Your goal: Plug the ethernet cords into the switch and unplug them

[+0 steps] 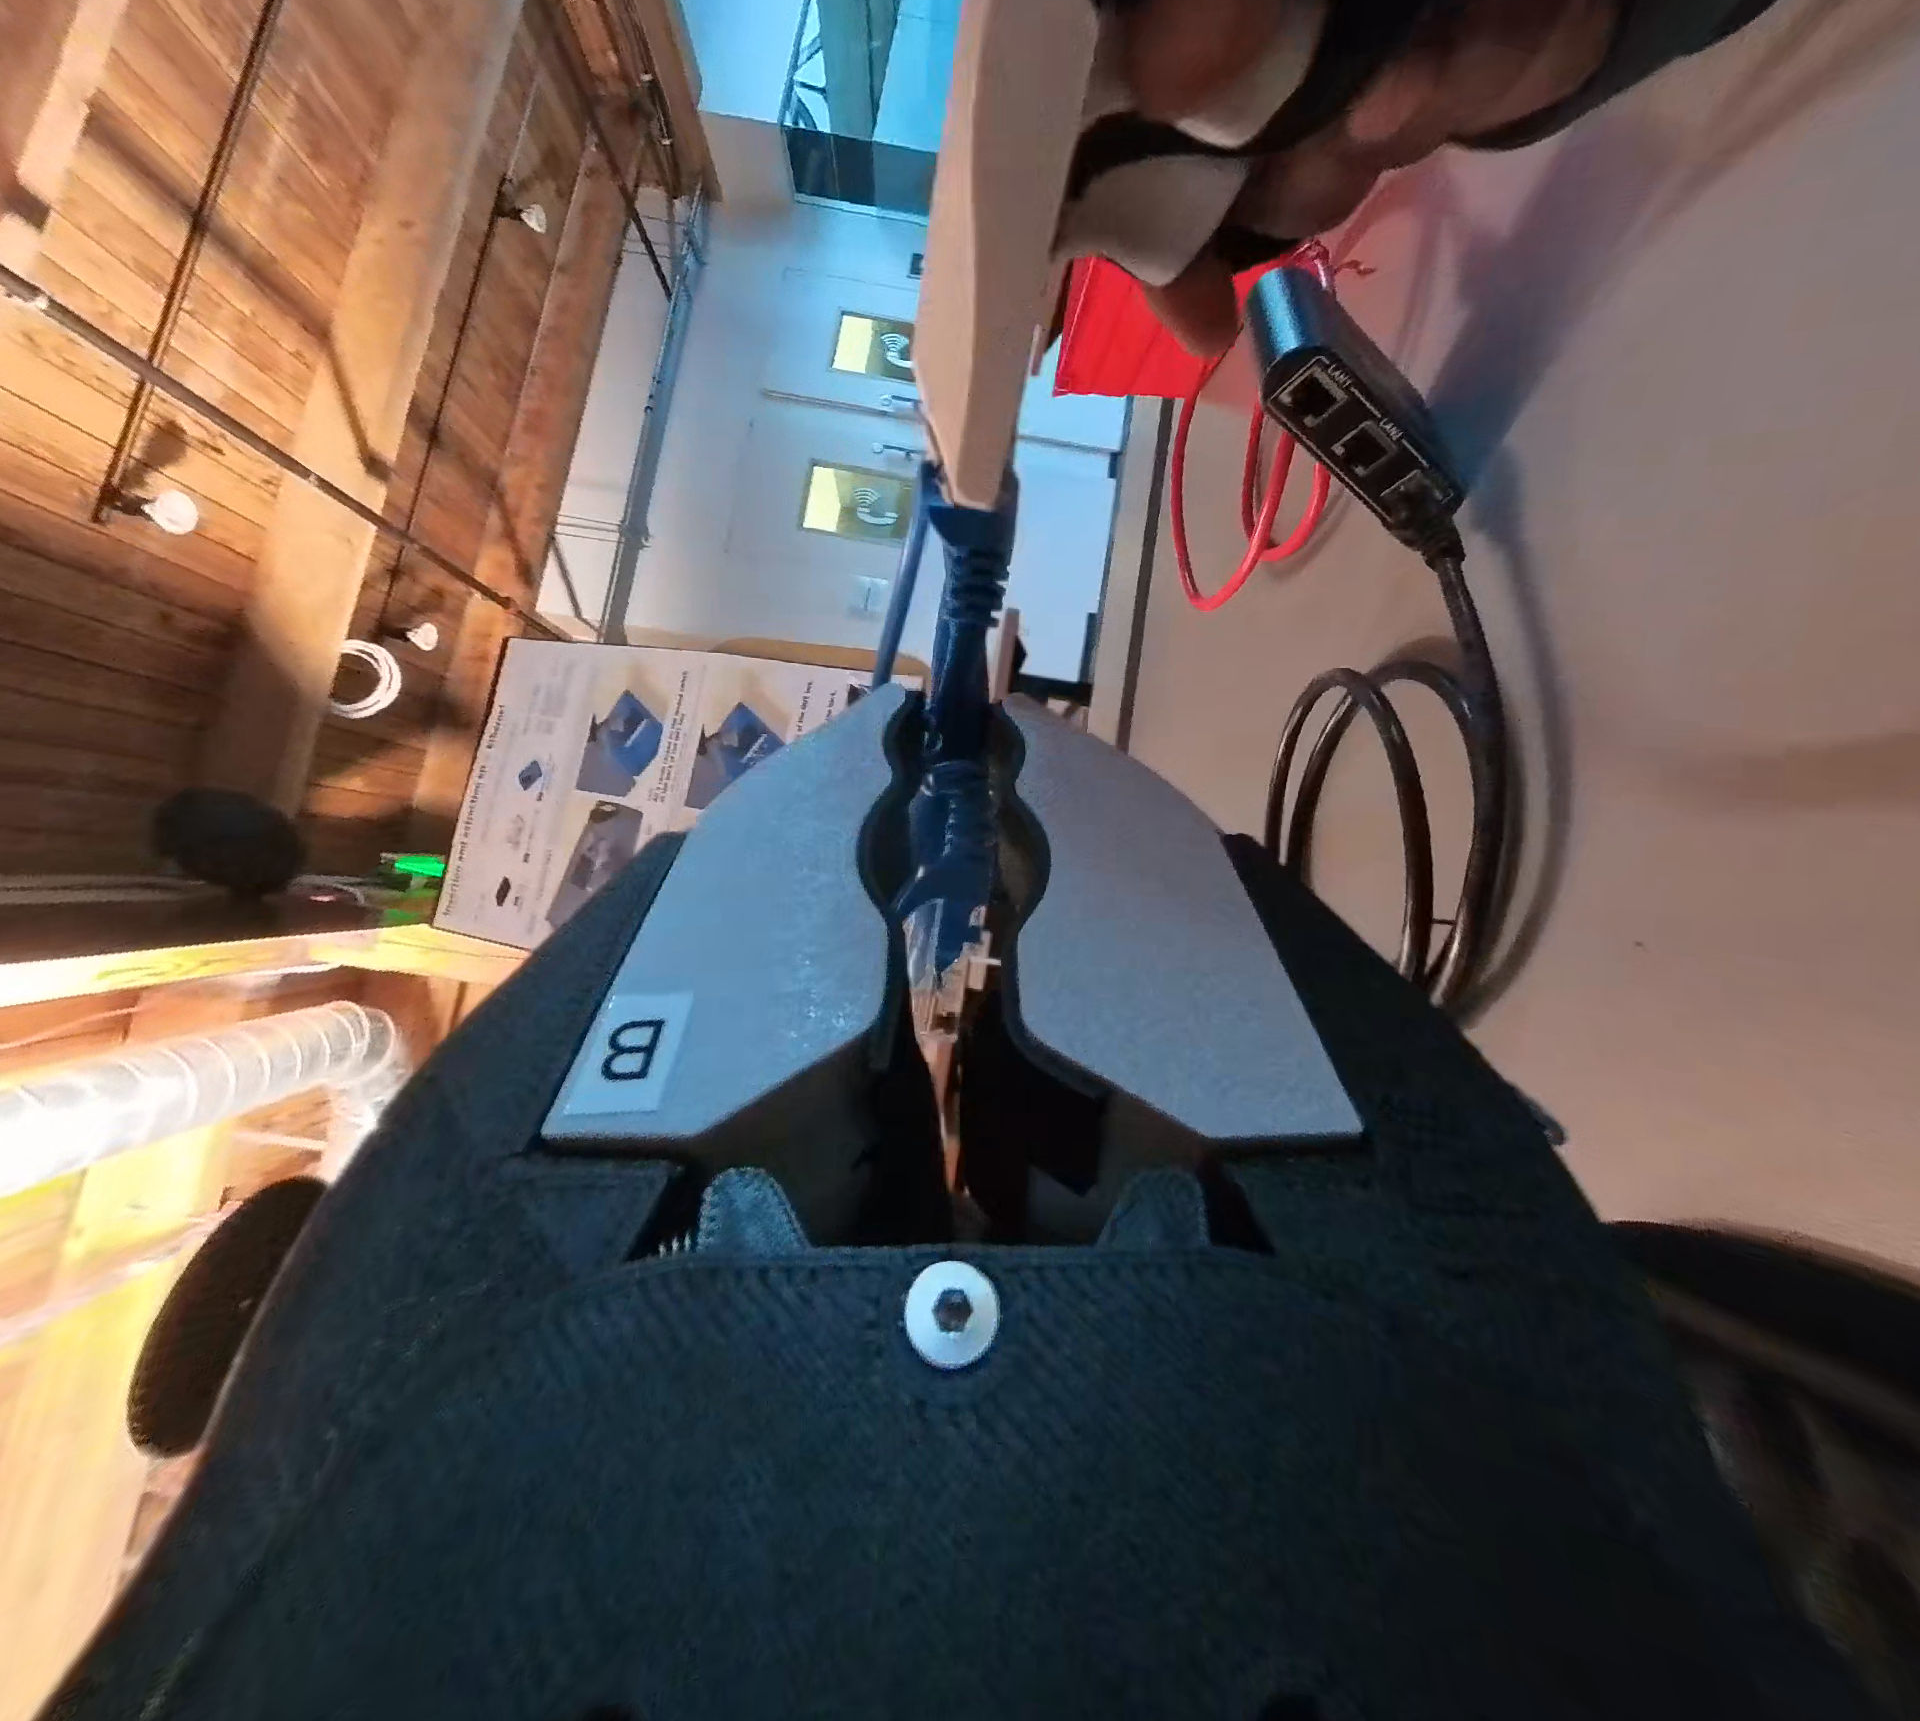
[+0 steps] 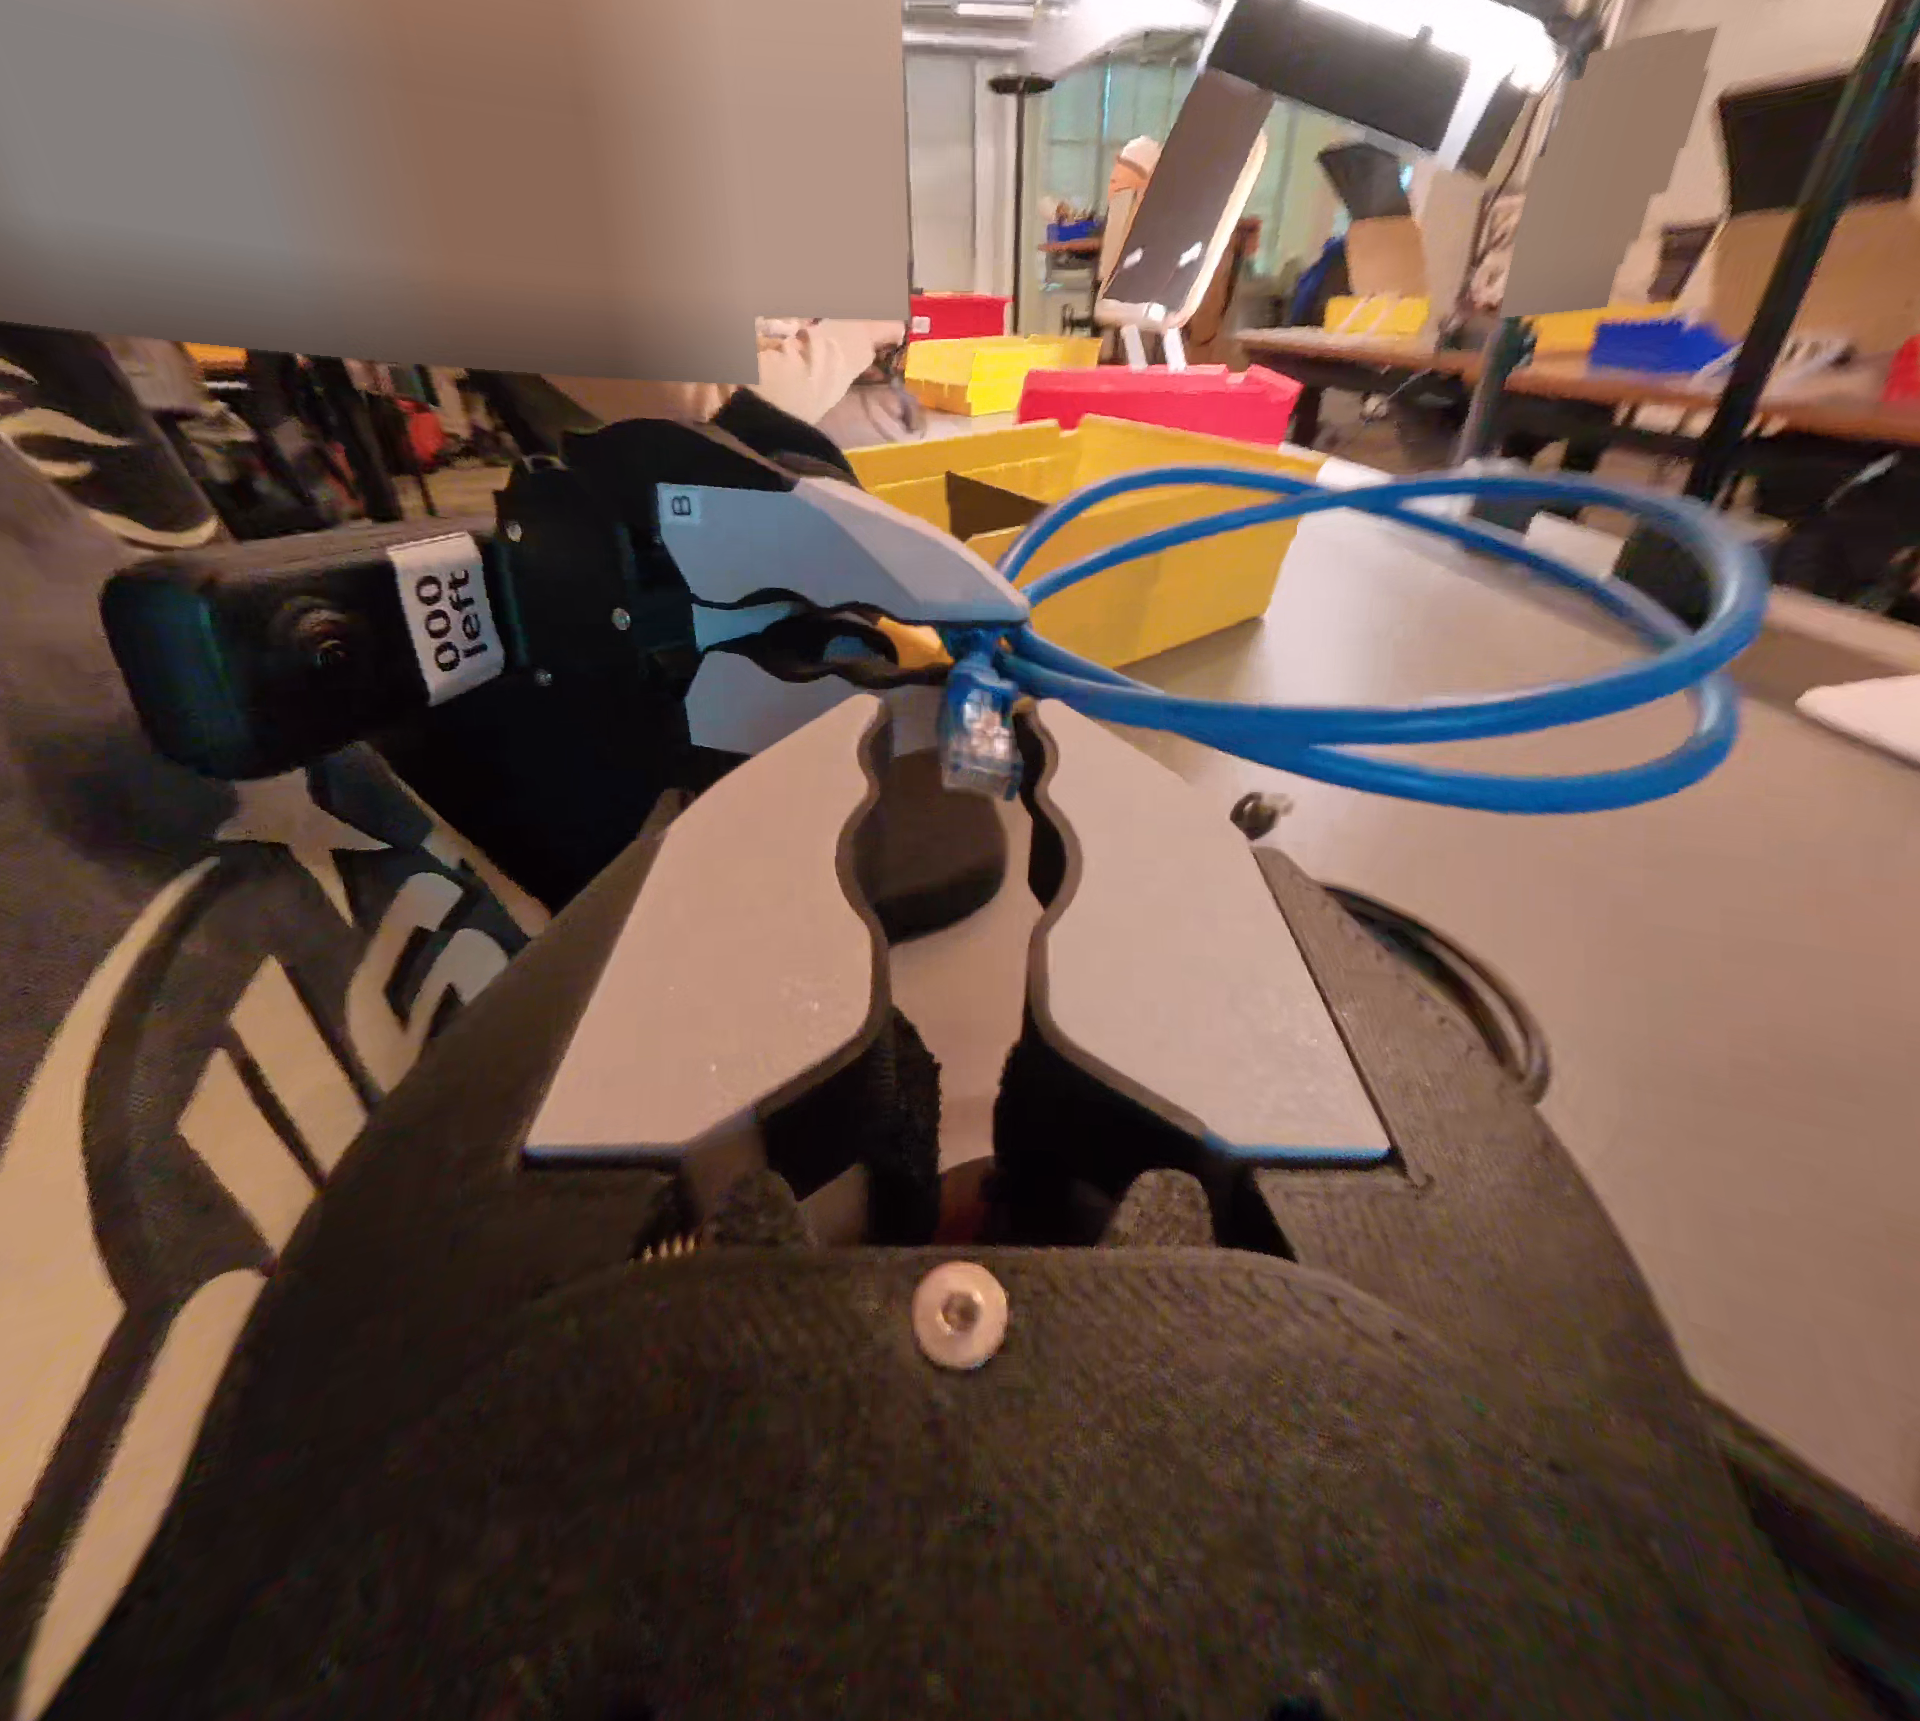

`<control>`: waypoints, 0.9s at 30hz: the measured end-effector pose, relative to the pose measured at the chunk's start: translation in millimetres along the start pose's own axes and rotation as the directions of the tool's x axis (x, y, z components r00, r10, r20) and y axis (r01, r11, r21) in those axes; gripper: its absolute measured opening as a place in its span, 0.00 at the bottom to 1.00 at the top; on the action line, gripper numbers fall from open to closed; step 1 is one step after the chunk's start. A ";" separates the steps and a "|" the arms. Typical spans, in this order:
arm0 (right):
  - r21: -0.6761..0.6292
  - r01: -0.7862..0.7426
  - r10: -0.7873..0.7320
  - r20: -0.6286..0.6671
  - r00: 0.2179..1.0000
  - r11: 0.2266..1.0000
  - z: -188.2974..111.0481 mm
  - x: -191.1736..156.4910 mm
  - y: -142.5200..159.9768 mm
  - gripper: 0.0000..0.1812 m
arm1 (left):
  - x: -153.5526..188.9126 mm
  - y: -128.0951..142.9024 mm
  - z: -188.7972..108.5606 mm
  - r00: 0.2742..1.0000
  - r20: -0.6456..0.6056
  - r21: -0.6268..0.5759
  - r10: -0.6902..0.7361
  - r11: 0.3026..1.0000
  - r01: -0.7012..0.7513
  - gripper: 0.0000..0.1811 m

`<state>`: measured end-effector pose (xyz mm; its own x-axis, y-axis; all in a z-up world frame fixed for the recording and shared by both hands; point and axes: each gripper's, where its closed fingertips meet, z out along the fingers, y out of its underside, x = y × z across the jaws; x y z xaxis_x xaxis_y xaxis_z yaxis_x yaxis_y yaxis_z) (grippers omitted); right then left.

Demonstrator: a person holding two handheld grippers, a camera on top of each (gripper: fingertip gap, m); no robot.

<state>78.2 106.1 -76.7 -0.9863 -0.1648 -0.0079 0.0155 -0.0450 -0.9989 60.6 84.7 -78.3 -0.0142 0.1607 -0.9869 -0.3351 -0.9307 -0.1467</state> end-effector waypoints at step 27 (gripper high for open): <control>0.016 0.138 -0.126 -0.308 0.943 0.990 -21.6 41.8 -15.4 0.07 | -45.7 30.3 -15.5 0.385 -0.170 0.226 -0.907 0.344 0.911 0.23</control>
<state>33.2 121.1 -62.7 -0.9826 0.1536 0.1040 -0.1177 -0.0833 -0.9895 65.7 44.1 -38.7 0.4584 0.8505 -0.2580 -0.3411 -0.0997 -0.9347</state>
